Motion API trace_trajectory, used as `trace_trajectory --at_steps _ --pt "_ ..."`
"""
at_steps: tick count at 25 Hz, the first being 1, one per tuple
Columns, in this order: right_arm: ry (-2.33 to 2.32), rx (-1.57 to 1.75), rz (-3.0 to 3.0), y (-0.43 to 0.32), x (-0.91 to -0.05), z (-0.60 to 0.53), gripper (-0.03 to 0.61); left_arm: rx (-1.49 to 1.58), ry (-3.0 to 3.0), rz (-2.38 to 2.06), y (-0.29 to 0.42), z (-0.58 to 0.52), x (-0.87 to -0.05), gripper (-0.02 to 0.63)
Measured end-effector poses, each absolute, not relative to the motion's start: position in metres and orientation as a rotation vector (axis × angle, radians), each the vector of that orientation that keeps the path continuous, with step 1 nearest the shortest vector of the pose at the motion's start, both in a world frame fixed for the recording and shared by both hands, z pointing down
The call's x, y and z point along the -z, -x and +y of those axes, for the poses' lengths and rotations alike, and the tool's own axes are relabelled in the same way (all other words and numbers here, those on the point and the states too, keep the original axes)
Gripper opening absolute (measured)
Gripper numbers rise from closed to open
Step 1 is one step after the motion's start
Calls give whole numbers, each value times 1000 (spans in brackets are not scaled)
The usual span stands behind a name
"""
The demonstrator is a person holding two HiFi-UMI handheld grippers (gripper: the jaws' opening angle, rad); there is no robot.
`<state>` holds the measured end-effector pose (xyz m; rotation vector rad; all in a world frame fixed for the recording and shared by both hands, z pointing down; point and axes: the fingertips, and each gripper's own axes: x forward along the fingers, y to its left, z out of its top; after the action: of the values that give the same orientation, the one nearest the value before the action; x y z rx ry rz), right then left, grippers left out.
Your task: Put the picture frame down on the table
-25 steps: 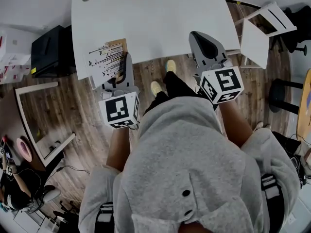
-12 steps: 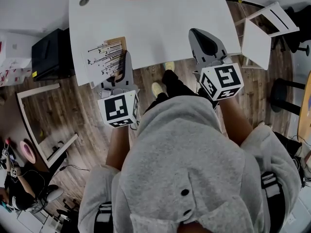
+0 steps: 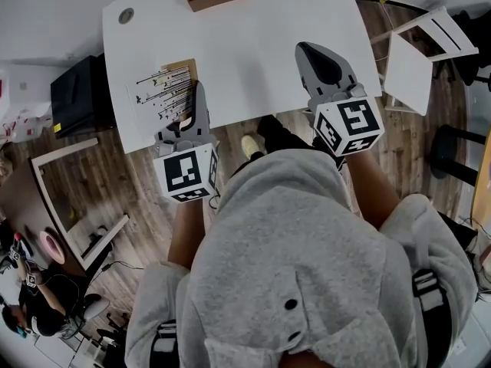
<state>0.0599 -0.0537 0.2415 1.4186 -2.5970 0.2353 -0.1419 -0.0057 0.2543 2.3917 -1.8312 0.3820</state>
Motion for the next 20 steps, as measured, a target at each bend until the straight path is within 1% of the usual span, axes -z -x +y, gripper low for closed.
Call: trace_trajectory --at_steps 14,20 --pt "-1409 -316 -2573 -76 -261 -135 26 -460 -2367 -1780 125 -88 -271 117" --pt "-1403 -335 -2574 -70 -265 -139 26 -466 -2368 -1777 127 -95 -275 117"
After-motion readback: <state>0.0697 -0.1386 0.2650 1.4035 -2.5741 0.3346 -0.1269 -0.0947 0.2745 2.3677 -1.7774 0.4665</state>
